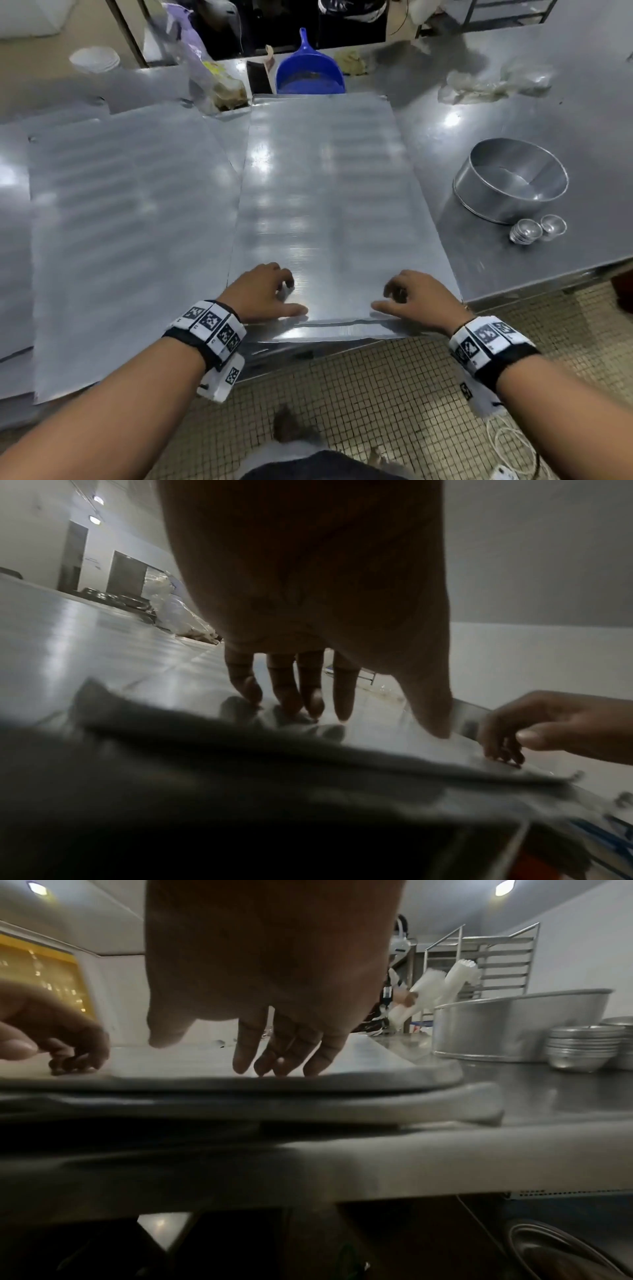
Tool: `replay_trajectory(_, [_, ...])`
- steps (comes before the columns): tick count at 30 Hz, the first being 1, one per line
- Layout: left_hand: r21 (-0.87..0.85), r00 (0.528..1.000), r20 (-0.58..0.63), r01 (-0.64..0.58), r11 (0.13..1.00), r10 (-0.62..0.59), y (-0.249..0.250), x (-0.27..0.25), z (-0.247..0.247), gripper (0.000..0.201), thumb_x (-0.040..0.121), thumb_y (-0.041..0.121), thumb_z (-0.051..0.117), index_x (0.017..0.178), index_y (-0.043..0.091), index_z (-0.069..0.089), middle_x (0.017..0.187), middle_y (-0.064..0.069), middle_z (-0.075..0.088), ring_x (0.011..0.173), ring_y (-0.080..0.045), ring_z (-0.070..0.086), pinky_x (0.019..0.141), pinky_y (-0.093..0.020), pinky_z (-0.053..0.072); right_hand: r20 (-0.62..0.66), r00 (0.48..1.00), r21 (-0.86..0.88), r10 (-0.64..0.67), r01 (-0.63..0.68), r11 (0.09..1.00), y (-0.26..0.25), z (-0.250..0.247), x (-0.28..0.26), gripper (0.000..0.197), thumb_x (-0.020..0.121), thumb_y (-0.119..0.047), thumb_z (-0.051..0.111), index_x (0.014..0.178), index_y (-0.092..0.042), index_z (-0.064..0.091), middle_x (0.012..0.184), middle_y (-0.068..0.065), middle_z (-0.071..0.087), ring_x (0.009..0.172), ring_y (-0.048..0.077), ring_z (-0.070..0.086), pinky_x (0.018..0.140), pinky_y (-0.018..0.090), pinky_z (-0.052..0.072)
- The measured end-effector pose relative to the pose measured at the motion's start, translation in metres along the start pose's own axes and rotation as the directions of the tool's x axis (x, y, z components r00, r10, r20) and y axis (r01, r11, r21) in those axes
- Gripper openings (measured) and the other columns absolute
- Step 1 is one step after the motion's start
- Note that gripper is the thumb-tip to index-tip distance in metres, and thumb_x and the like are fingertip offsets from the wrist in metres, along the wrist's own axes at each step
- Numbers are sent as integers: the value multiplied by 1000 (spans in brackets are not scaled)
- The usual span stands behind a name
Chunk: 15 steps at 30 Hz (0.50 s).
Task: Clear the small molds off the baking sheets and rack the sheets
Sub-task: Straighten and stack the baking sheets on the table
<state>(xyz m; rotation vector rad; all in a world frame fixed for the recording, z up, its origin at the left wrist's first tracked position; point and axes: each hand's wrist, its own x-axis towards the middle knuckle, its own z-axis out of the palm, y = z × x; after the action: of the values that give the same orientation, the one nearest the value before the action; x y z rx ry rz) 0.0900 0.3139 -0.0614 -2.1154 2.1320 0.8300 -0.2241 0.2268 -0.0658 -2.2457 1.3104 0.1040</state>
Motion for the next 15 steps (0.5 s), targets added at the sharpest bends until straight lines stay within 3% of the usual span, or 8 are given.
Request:
replay_trajectory(3, [-13, 1000, 8, -21, 1000, 21, 18, -17, 21, 68, 63, 86, 64, 105, 33, 60, 97, 14, 52, 89, -7, 52, 79, -29, 48, -10, 996, -5, -89, 89, 996, 5, 13, -14, 63, 61, -87, 62, 100, -37, 63, 93, -17, 54, 83, 0, 53, 69, 18, 44])
replay_trajectory(5, [-17, 1000, -25, -11, 1000, 11, 26, -30, 36, 70, 59, 86, 64, 104, 34, 60, 95, 16, 51, 89, -7, 50, 80, -30, 48, -14, 988, -12, -155, 154, 988, 12, 20, -25, 70, 56, -89, 62, 103, -38, 61, 98, -19, 51, 90, 1, 50, 74, 18, 43])
replay_trajectory(10, [-43, 971, -222, 78, 996, -86, 34, -50, 63, 45, 75, 67, 69, 104, 33, 63, 98, 16, 49, 94, -10, 48, 85, -35, 45, -86, 972, -38, -217, 214, 976, 27, 28, -42, 44, 77, -66, 70, 108, -35, 64, 100, -17, 52, 95, 7, 49, 88, 30, 46])
replay_trajectory(15, [-98, 935, -323, 117, 988, -143, 49, -61, 82, 30, 84, 57, 69, 94, 30, 66, 93, 15, 52, 91, -11, 50, 80, -34, 41, -124, 967, -13, -221, 221, 975, 25, 37, -55, 25, 87, -54, 67, 95, -31, 66, 91, -13, 57, 87, 7, 52, 78, 27, 47])
